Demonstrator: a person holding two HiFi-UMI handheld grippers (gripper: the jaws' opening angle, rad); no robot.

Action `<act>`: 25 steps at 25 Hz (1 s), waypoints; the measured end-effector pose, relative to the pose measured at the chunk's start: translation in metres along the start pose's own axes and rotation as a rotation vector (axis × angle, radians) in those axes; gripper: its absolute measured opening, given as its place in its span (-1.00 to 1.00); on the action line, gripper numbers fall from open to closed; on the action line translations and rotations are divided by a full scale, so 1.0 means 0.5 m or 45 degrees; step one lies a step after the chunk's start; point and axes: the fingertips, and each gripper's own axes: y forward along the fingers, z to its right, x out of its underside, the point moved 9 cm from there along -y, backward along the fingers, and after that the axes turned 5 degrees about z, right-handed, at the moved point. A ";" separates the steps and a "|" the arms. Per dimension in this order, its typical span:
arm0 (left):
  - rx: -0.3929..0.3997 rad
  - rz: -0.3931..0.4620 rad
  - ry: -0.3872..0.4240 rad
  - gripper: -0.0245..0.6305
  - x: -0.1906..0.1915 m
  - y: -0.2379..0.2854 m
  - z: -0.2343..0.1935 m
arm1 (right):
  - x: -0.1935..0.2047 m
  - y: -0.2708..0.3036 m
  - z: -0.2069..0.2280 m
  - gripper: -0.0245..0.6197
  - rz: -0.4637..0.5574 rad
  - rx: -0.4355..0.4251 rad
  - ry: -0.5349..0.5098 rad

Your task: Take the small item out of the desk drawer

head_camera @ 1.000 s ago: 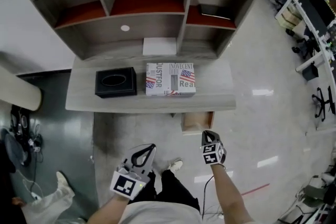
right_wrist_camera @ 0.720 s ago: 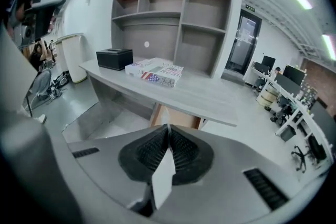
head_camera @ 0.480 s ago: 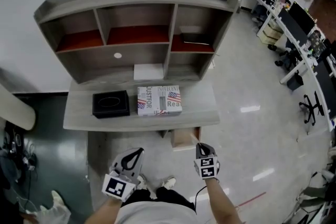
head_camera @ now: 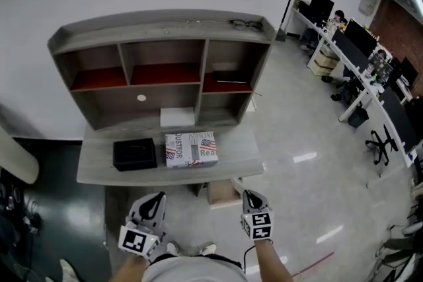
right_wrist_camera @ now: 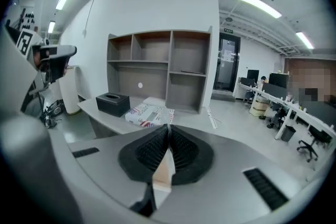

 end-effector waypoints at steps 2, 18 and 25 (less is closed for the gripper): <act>-0.020 0.023 0.001 -0.87 -0.011 -0.002 -0.010 | -0.034 -0.013 0.004 -0.85 0.059 0.024 0.037; -0.136 0.171 0.067 -0.87 -0.083 -0.021 -0.072 | -0.235 -0.142 0.025 -0.85 0.450 0.020 0.110; -0.239 0.208 0.040 -0.87 -0.100 -0.054 -0.104 | -0.273 -0.185 0.033 -0.85 0.529 0.041 0.103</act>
